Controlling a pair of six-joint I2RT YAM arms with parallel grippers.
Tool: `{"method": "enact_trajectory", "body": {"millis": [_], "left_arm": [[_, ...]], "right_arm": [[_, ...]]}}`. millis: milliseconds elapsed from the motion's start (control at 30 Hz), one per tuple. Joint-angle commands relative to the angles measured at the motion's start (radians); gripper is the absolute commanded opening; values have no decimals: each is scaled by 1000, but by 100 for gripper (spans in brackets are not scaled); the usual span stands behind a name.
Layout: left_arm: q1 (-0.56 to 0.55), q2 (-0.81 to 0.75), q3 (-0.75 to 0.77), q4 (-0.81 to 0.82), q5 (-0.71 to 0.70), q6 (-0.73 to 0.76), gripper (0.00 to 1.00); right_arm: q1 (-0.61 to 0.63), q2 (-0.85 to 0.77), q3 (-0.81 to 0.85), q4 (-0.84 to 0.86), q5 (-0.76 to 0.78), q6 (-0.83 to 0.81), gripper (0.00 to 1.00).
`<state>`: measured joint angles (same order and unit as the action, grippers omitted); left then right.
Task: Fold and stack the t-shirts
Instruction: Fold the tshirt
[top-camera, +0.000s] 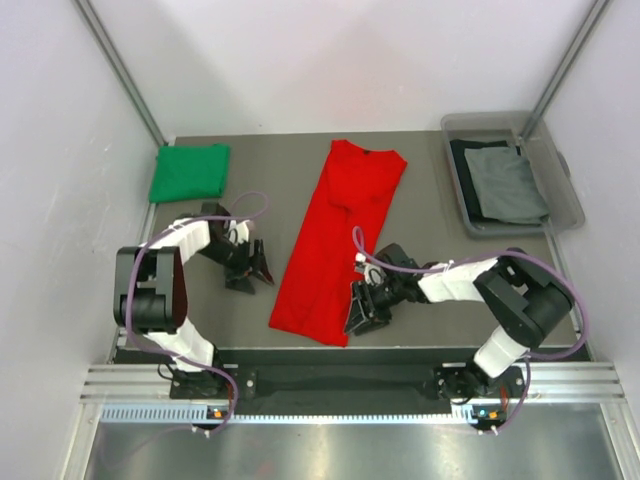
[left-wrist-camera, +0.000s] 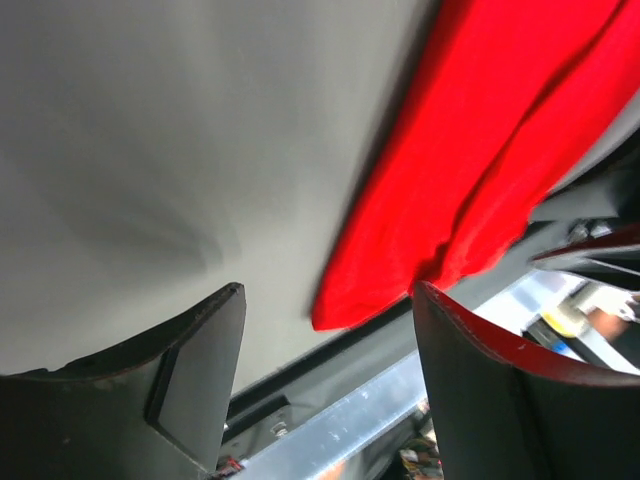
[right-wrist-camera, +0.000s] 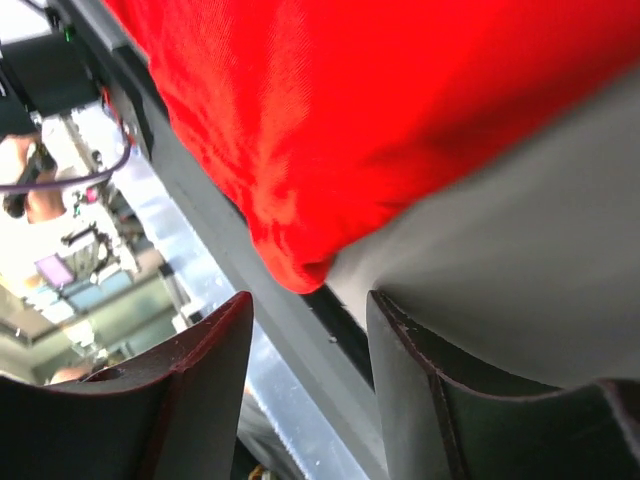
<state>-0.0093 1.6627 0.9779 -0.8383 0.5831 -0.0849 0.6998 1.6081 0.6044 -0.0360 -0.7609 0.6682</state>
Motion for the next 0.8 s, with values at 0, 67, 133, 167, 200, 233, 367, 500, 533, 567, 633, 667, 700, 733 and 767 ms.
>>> {"method": "enact_trajectory", "body": {"millis": [0, 67, 133, 167, 200, 233, 367, 500, 533, 567, 633, 667, 700, 733, 767], "left_arm": [[-6, -29, -60, -28, 96, -29, 72], [-26, -41, -88, -18, 92, -39, 70], [-47, -46, -96, -16, 86, -42, 69], [-53, -46, -96, -22, 77, -42, 68], [-61, -44, -97, -25, 72, -41, 68], [-69, -41, -97, -28, 70, -38, 68], [-122, -17, -94, -36, 54, -32, 67], [-169, 26, -87, -51, 18, -29, 64], [-170, 29, -87, -54, 12, -29, 63], [-170, 34, -87, -56, -5, -30, 61], [-172, 43, -85, -61, -19, -32, 59], [-172, 45, -85, -62, -32, -33, 59], [-172, 42, -85, -62, -35, -33, 58], [-172, 43, -87, -65, -42, -35, 56], [-170, 43, -88, -65, -45, -35, 54]], "right_arm": [[47, 50, 26, 28, 31, 44, 50], [53, 62, 26, 30, 37, 54, 48], [63, 67, 23, 28, 35, 63, 47], [70, 69, 21, 30, 34, 65, 45], [72, 78, 23, 28, 34, 70, 44], [79, 82, 28, 31, 32, 74, 43], [112, 104, 44, 54, 28, 83, 40], [124, 111, 52, 51, 29, 83, 37], [125, 111, 55, 50, 29, 85, 37], [124, 113, 54, 48, 29, 84, 36], [124, 118, 57, 48, 31, 80, 36], [124, 119, 60, 47, 28, 79, 36], [124, 122, 61, 45, 29, 76, 36], [124, 121, 63, 42, 29, 73, 36], [122, 124, 64, 42, 29, 73, 36]]}}
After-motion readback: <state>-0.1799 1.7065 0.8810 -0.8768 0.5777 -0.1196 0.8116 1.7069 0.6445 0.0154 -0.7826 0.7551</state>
